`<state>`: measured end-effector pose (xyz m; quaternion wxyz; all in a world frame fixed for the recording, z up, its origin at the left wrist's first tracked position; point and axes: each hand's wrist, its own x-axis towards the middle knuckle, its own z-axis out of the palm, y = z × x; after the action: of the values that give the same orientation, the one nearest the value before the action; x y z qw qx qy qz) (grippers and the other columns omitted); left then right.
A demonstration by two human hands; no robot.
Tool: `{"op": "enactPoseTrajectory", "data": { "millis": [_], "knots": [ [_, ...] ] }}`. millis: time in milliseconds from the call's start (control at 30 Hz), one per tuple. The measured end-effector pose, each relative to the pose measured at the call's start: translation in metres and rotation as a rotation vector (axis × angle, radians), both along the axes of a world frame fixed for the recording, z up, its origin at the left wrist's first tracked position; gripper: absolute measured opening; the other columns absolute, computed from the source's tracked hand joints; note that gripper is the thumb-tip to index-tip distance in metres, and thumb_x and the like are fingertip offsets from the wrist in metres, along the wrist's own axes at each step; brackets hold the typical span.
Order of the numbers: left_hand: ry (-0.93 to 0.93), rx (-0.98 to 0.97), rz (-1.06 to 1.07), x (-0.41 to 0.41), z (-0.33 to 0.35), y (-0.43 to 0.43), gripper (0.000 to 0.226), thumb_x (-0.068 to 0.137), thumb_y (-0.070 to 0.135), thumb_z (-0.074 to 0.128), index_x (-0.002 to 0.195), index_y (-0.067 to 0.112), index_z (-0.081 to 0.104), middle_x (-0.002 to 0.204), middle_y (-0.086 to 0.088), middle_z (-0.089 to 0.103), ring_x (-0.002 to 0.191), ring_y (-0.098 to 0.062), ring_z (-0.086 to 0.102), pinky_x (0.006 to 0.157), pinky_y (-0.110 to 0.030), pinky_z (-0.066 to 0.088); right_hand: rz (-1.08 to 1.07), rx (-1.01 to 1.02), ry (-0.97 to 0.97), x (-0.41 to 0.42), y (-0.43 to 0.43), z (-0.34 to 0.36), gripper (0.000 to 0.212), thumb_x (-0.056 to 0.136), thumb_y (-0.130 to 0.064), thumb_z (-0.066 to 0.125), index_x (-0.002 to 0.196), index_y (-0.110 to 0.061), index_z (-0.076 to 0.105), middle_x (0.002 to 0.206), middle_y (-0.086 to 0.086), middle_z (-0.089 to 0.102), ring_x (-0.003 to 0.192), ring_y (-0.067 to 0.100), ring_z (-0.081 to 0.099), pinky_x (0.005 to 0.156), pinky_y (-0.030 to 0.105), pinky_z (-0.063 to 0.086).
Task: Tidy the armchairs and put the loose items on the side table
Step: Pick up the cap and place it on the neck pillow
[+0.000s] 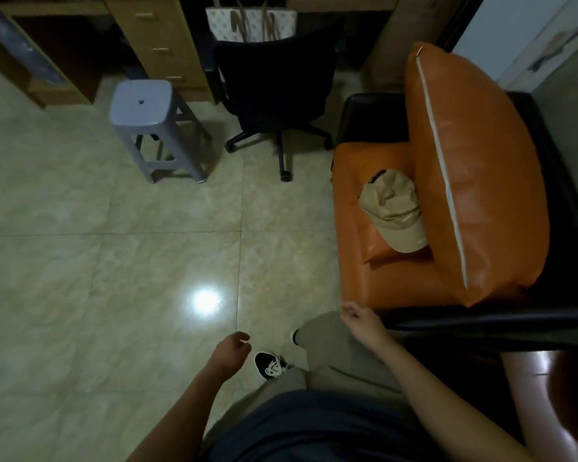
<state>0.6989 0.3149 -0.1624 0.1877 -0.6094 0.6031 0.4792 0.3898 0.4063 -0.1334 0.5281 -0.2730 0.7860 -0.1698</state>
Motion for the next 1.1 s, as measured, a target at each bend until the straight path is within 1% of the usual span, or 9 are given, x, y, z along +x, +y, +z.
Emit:
{"op": "enactPoseTrajectory", "data": {
  "millis": [233, 400, 500, 600, 700, 767, 833, 1000, 1100],
  "knots": [
    [-0.040, 0.035, -0.095, -0.023, -0.002, -0.072, 0.038, 0.100, 0.021, 0.053, 0.137, 0.013, 0.054, 0.130, -0.013, 0.062, 0.115, -0.026, 0.060, 0.093, -0.030, 0.047, 0.031, 0.049, -0.045, -0.020, -0.051, -0.017, 0.043, 0.102, -0.021, 0.052, 0.144, -0.020, 0.045, 0.127, 0.005, 0.060, 0.104, 0.015, 0.057, 0.078, 0.021, 0.044],
    [-0.054, -0.014, -0.196, -0.092, 0.003, -0.161, 0.035, 0.099, 0.021, 0.055, 0.132, 0.013, 0.059, 0.124, -0.012, 0.066, 0.110, -0.025, 0.063, 0.094, -0.030, 0.047, -0.131, 0.041, -0.060, -0.071, -0.093, -0.016, 0.046, 0.100, -0.019, 0.054, 0.144, -0.025, 0.043, 0.105, -0.003, 0.059, 0.107, 0.033, 0.064, 0.091, 0.042, 0.053],
    [0.006, -0.075, -0.281, -0.150, 0.008, -0.210, 0.033, 0.098, 0.022, 0.056, 0.130, 0.015, 0.060, 0.120, -0.008, 0.067, 0.093, -0.022, 0.064, 0.084, -0.029, 0.049, -0.199, 0.009, -0.028, -0.105, -0.113, -0.014, 0.052, 0.099, -0.023, 0.055, 0.148, -0.024, 0.039, 0.124, 0.002, 0.060, 0.112, 0.024, 0.061, 0.094, 0.036, 0.050],
    [0.071, -0.089, -0.379, -0.213, 0.015, -0.243, 0.030, 0.099, 0.020, 0.053, 0.127, 0.015, 0.061, 0.110, -0.005, 0.064, 0.076, -0.014, 0.060, 0.067, -0.020, 0.045, -0.310, -0.040, 0.015, -0.133, -0.122, -0.002, 0.050, 0.099, -0.022, 0.058, 0.147, -0.019, 0.043, 0.115, -0.002, 0.061, 0.100, 0.015, 0.061, 0.081, 0.024, 0.046],
    [0.137, -0.056, -0.518, -0.271, 0.013, -0.273, 0.030, 0.099, 0.018, 0.050, 0.127, 0.016, 0.061, 0.105, -0.008, 0.069, 0.069, -0.013, 0.063, 0.068, -0.023, 0.053, -0.404, -0.084, 0.061, -0.152, -0.128, 0.002, 0.050, 0.100, -0.022, 0.057, 0.147, -0.015, 0.043, 0.129, 0.003, 0.059, 0.121, 0.022, 0.057, 0.093, 0.024, 0.038],
    [0.153, -0.041, -0.645, -0.308, 0.011, -0.290, 0.032, 0.099, 0.016, 0.050, 0.129, 0.014, 0.061, 0.103, -0.006, 0.068, 0.075, -0.009, 0.064, 0.066, -0.011, 0.047, -0.504, -0.105, 0.079, -0.159, -0.131, -0.001, 0.044, 0.101, -0.028, 0.055, 0.142, -0.018, 0.045, 0.129, 0.001, 0.058, 0.122, 0.020, 0.057, 0.094, 0.025, 0.039],
    [0.157, -0.032, -0.744, -0.342, 0.012, -0.304, 0.033, 0.099, 0.017, 0.051, 0.130, 0.014, 0.060, 0.114, -0.007, 0.066, 0.094, -0.017, 0.065, 0.077, -0.015, 0.044, -0.618, -0.100, 0.049, -0.164, -0.137, -0.002, 0.037, 0.100, -0.036, 0.054, 0.133, -0.023, 0.045, 0.117, -0.001, 0.058, 0.109, 0.015, 0.058, 0.090, 0.029, 0.043],
    [0.201, 0.035, -0.905, -0.412, 0.018, -0.346, 0.036, 0.097, 0.015, 0.051, 0.132, 0.016, 0.057, 0.110, -0.005, 0.067, 0.099, -0.021, 0.065, 0.083, -0.029, 0.051, -0.995, -0.158, -0.102, -0.170, -0.159, -0.063, 0.086, 0.067, -0.081, 0.067, 0.138, -0.040, 0.040, 0.117, -0.004, 0.069, 0.106, 0.016, 0.069, 0.095, 0.040, 0.055],
    [0.212, 0.066, -1.010, -0.452, 0.025, -0.368, 0.039, 0.100, 0.017, 0.049, 0.138, 0.019, 0.051, 0.116, -0.004, 0.062, 0.100, -0.017, 0.060, 0.077, -0.020, 0.046, -1.170, -0.198, -0.137, -0.169, -0.190, -0.068, 0.087, 0.067, -0.065, 0.082, 0.138, -0.031, 0.044, 0.110, 0.001, 0.073, 0.098, 0.015, 0.073, 0.089, 0.037, 0.059]
  ]
}}
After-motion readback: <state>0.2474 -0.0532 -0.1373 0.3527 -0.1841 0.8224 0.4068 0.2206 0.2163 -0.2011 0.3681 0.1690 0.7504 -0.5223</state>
